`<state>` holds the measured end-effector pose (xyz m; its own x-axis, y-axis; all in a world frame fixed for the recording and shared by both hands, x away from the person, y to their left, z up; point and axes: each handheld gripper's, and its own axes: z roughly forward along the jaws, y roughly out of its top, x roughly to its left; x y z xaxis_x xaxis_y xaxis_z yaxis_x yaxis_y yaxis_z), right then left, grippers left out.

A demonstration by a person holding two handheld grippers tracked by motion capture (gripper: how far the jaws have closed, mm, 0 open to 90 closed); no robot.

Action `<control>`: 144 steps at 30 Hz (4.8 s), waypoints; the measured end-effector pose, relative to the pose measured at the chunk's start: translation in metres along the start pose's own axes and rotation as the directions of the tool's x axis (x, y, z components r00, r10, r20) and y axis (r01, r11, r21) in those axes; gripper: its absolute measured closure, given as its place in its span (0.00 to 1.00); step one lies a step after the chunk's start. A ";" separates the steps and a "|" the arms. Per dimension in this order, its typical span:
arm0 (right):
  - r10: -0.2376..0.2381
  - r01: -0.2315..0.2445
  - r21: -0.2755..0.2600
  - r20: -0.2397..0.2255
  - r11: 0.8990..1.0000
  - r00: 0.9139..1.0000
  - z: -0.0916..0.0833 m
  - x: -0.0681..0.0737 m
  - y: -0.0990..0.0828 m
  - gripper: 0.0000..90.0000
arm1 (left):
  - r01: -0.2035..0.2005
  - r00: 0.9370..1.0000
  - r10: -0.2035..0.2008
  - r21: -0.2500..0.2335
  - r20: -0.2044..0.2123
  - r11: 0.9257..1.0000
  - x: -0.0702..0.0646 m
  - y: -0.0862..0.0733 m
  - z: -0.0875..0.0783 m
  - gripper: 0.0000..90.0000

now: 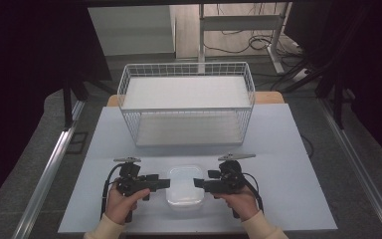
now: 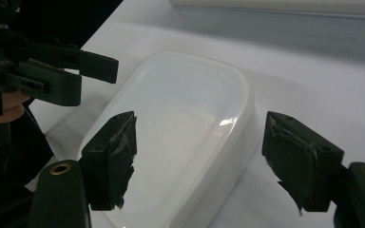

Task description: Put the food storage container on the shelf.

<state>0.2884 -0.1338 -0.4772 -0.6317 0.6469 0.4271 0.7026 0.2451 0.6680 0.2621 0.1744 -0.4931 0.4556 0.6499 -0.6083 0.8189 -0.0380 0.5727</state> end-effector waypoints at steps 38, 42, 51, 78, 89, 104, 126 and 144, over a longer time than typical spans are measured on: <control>0.235 -0.233 0.031 -0.115 0.972 0.965 -0.008 -0.012 -0.017 0.82 | 0.073 0.995 -0.071 -0.019 0.069 0.997 -0.001 -0.014 0.002 0.81; 0.235 -0.234 0.023 -0.138 0.972 0.962 -0.012 -0.012 -0.017 0.87 | 0.061 0.995 -0.058 -0.034 0.077 0.998 -0.003 -0.014 -0.003 0.85; 0.212 -0.213 0.009 -0.139 0.977 0.967 -0.015 -0.009 -0.017 0.89 | 0.049 0.995 -0.045 -0.039 0.083 0.998 -0.003 -0.015 -0.006 0.88; 0.050 -0.064 -0.104 -0.130 0.993 0.990 -0.043 0.011 0.022 0.89 | -0.061 0.995 0.070 -0.128 0.067 0.990 -0.028 0.022 -0.034 0.88; -0.004 -0.018 -0.153 -0.138 0.988 0.990 -0.061 0.021 0.061 0.89 | -0.115 0.991 0.125 -0.163 0.053 0.980 -0.049 0.060 -0.058 0.89; -0.054 0.026 -0.217 -0.125 0.976 0.991 -0.088 0.031 0.119 0.89 | -0.187 0.980 0.197 -0.196 0.035 0.963 -0.074 0.116 -0.085 0.89; -0.080 0.054 -0.233 -0.106 0.971 0.991 -0.101 0.033 0.179 0.89 | -0.196 0.976 0.211 -0.217 0.047 0.956 -0.078 0.174 -0.101 0.89; -0.058 0.032 -0.215 -0.117 0.976 0.991 -0.094 0.012 0.226 0.89 | -0.188 0.978 0.202 -0.202 0.051 0.961 -0.066 0.225 -0.095 0.89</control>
<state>0.4089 -0.1392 -0.2639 -0.7056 0.5424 0.4560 0.5953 0.1045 0.7967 0.3832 0.1951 -0.2724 0.6287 0.5892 -0.5075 0.6310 -0.0050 0.7758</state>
